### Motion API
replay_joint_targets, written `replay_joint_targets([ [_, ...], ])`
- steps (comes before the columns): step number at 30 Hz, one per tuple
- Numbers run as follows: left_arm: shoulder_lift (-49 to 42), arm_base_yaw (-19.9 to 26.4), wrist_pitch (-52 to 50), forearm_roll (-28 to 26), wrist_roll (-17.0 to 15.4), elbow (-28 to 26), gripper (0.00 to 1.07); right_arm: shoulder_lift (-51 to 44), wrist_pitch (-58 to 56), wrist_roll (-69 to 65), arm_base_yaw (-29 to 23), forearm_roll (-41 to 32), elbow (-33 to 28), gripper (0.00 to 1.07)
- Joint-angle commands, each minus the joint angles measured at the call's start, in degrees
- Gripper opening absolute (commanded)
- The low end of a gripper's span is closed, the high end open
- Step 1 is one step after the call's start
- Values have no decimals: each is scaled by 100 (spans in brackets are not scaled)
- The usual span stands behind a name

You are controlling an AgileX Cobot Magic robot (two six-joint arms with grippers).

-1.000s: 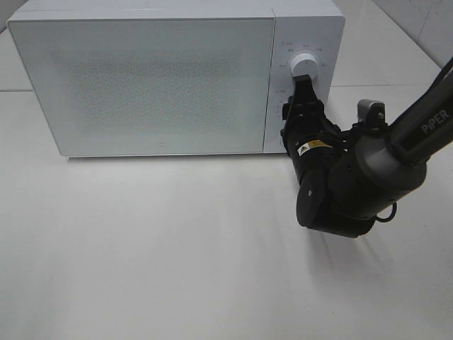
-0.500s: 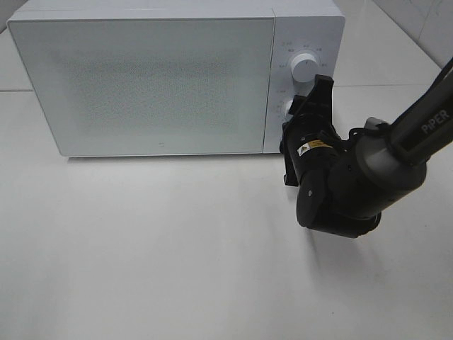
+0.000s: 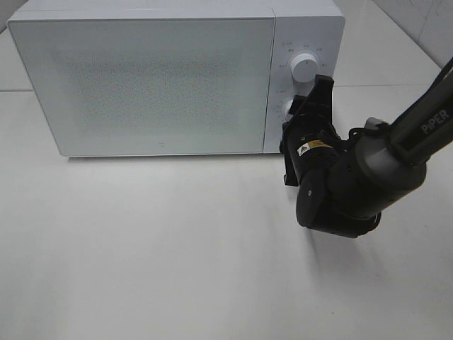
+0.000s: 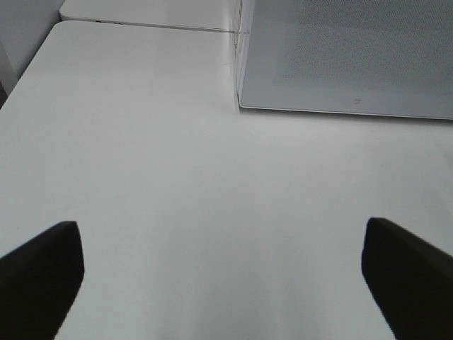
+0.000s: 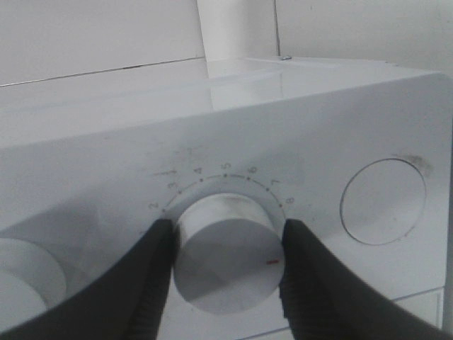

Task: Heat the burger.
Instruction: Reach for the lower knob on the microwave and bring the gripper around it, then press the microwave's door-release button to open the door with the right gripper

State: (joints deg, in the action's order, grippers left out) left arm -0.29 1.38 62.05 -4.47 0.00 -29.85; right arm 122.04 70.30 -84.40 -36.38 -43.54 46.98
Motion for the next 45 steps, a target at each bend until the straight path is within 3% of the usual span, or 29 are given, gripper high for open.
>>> replay_joint_targets([
  [1,-97,11,-80,-29,0,11,100,-34,991,138,-29,877,206,4],
  [10,-97,11,-80,-29,0,11,100,-34,997,447,-29,527,206,14],
  [12,-97,11,-80,-29,0,11,100,-34,997,527,-29,212,206,25],
  [18,-97,11,-80,-29,0,11,100,-34,997,642,-29,-6,206,40],
  [21,-97,11,-80,-29,0,11,100,-40,997,665,-29,-11,201,43],
  [23,-97,11,-80,-29,0,11,100,-57,991,751,-29,-120,195,53],
  [29,-97,11,-80,-29,0,11,100,-275,911,1186,-52,-109,-6,67],
  [41,-97,11,-80,-29,0,11,100,-1060,92,1753,-52,487,-980,69],
  [45,-97,11,-80,-29,0,11,100,-1398,-269,2515,-40,762,-1312,69],
])
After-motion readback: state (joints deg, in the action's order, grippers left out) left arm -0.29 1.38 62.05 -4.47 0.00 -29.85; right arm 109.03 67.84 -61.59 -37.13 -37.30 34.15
